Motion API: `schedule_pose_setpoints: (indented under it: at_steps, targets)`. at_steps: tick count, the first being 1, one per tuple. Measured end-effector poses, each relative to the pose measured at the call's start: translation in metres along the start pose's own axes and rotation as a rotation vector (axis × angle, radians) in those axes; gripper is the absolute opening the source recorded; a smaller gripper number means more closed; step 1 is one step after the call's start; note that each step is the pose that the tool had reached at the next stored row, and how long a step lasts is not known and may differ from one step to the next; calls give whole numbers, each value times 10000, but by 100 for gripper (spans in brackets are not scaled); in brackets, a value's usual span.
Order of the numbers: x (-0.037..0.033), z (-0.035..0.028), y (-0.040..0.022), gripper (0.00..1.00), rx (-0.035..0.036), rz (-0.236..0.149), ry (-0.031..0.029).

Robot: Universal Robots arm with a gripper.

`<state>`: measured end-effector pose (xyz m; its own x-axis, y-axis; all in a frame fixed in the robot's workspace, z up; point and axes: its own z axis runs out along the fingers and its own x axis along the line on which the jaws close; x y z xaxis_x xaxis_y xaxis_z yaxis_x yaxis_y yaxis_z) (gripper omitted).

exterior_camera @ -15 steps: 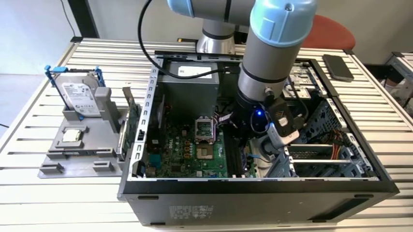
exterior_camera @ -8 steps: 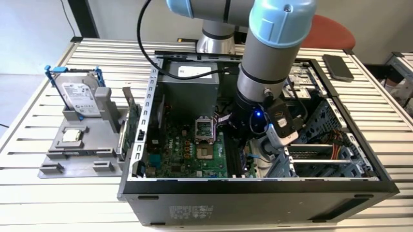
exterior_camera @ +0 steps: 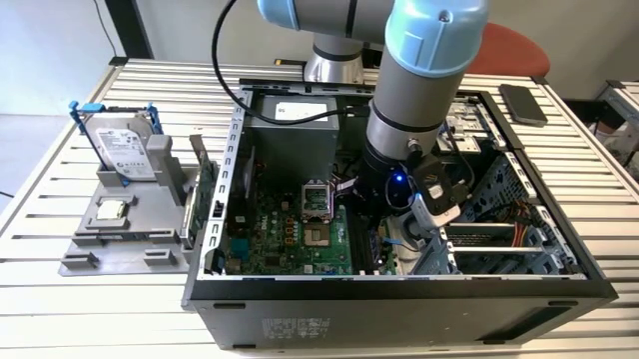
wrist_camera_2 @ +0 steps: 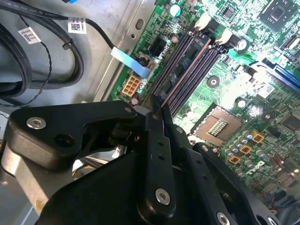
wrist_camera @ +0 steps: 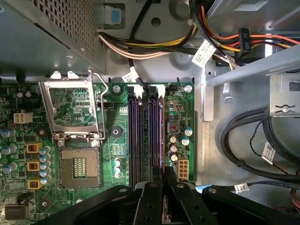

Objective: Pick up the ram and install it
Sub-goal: 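Insert the ram into the slot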

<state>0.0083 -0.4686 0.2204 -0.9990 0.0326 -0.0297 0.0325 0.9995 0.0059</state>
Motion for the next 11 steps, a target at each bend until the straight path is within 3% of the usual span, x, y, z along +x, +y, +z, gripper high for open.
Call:
schedule_pose_setpoints:
  at_steps: [11]
  targets:
    - [0, 16, 1, 0, 5, 0, 12]
